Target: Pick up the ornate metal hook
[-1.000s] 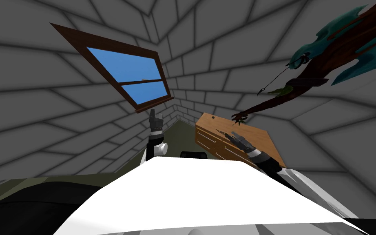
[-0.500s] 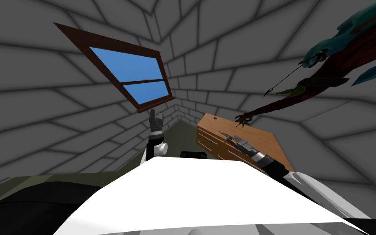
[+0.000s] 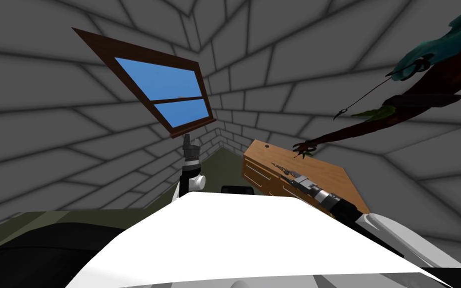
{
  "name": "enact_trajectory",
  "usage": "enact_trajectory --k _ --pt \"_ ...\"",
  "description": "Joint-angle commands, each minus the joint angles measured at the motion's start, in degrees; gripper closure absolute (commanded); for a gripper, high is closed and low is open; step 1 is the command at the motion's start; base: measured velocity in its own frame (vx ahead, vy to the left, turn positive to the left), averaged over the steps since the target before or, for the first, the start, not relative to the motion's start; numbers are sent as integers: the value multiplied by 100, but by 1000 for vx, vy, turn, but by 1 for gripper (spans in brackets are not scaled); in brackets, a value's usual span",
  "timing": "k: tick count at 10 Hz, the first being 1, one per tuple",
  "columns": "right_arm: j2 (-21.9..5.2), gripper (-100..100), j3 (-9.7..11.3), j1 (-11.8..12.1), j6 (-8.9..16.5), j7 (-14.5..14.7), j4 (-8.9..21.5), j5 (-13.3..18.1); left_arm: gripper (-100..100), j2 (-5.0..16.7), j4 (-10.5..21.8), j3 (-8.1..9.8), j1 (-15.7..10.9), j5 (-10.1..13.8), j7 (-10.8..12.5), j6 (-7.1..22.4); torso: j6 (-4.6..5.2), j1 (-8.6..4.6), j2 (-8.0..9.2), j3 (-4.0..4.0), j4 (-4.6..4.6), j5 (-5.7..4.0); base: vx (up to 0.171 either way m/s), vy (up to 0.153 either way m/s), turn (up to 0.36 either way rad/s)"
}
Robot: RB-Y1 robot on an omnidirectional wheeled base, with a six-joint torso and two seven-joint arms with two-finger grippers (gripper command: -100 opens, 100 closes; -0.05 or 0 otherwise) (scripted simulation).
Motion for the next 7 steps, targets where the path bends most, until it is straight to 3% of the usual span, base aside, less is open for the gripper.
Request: enact_trajectory --k 1,2,7 --pt "-181 -100 -58 4 30 -51 199 286 0 0 0 0 0 0 0 0 0 0 0 0 0 0 38 37 90" --pt "-181 -100 -58 4 30 -51 199 422 0 0 0 0 0 0 0 0 -2 1 -1 0 0 0 30 30 45" --pt "-522 -100 -139 -74 27 -22 840 1274 0 0 0 0 0 0 0 0 1 -1 4 3 1 -1 33 32 71"
